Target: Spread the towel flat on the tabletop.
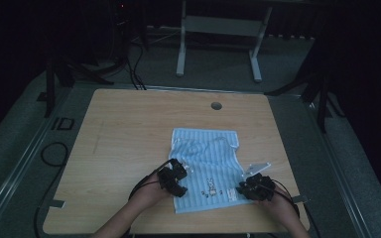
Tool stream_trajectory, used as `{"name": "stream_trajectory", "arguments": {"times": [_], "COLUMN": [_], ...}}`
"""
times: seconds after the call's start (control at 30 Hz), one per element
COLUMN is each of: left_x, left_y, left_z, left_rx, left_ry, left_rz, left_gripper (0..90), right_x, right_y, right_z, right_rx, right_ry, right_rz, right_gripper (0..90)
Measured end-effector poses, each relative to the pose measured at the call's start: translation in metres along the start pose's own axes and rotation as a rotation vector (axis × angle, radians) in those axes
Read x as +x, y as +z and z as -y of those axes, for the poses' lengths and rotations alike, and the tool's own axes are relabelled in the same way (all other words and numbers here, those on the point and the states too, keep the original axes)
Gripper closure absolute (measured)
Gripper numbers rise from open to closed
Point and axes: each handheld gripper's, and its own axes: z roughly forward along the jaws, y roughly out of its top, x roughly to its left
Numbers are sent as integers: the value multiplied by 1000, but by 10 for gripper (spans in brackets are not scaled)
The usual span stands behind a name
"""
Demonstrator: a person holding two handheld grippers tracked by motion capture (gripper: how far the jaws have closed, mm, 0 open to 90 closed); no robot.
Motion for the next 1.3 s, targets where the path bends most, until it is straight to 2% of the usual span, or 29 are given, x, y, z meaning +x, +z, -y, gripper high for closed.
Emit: {"name": "stream_trajectory", "arguments": {"times": [0.03, 0.07, 0.1, 0.13, 0.17, 0.2, 0.27, 0.33, 0.37, 0.43, 0.63, 0.7, 0.77, 0.8, 0.83, 0.87, 0.93, 0.97, 1.03, 1.1, 1.2, 1.23, 1.3], "left_x": [0, 9, 9, 16, 16, 24, 30, 30, 39, 43, 50, 48, 41, 37, 31, 24, 24, 10, 7, 0, -2, -3, -3], "left_y": [0, 3, 3, 5, 5, 8, 11, 11, 14, 16, 19, 15, 7, 4, 0, -3, -3, -10, -12, -11, -4, -1, -1], "left_z": [0, -6, -6, -10, -10, -15, -20, -20, -27, -31, -40, -40, -36, -34, -31, -26, -26, -13, -9, 0, 5, 6, 6], "left_rx": [0, -19, -19, -31, -31, -47, -57, -57, -62, -65, -41, -35, -65, -73, -76, -81, -81, -81, -78, -58, -17, -6, -15], "left_ry": [0, -17, -17, -33, -33, -53, -67, -67, -91, -98, -126, -129, -125, -108, -86, -62, -62, -28, -20, 0, 17, 22, 25], "left_rz": [0, -7, -7, -14, -14, -18, -21, -21, -36, -47, -75, -90, -46, -41, -39, -19, -19, 13, 24, 47, 40, 37, 20], "left_gripper": [520, 534, 541, 541, 601, 622, 655, 655, 652, 624, 575, 509, 463, 448, 434, 434, 433, 433, 412, 411, 411, 412, 421], "right_x": [0, -6, -6, -9, -16, -20, -29, -33, -43, -50, -57, -58, -55, -53, -51, -49, -47, -41, -38, -26, -17, -16, -14], "right_y": [0, 3, 3, 4, 7, 9, 12, 14, 18, 22, 27, 26, 22, 16, 13, 8, 3, -5, -7, -9, -1, 1, 2], "right_z": [0, -4, -4, -6, -10, -12, -17, -20, -25, -30, -42, -43, -40, -37, -34, -31, -26, -17, -13, -4, -1, 0, -1], "right_rx": [0, -6, -6, -8, -11, -16, -20, -23, -28, -36, -16, -1, -9, -20, -26, -28, -29, -39, -43, -46, 1, 3, 2], "right_ry": [0, 9, 9, 12, 25, 31, 52, 61, 82, 105, 114, 129, 128, 114, 109, 106, 104, 92, 90, 73, 28, 25, 11], "right_rz": [0, 8, 8, 13, 19, 19, 25, 26, 32, 38, 53, 39, 4, -13, -13, -9, -11, -15, -27, -48, -30, -26, 5], "right_gripper": [756, 801, 801, 808, 834, 836, 843, 843, 843, 844, 834, 786, 727, 712, 697, 678, 678, 637, 613, 560, 543, 578, 635]}}
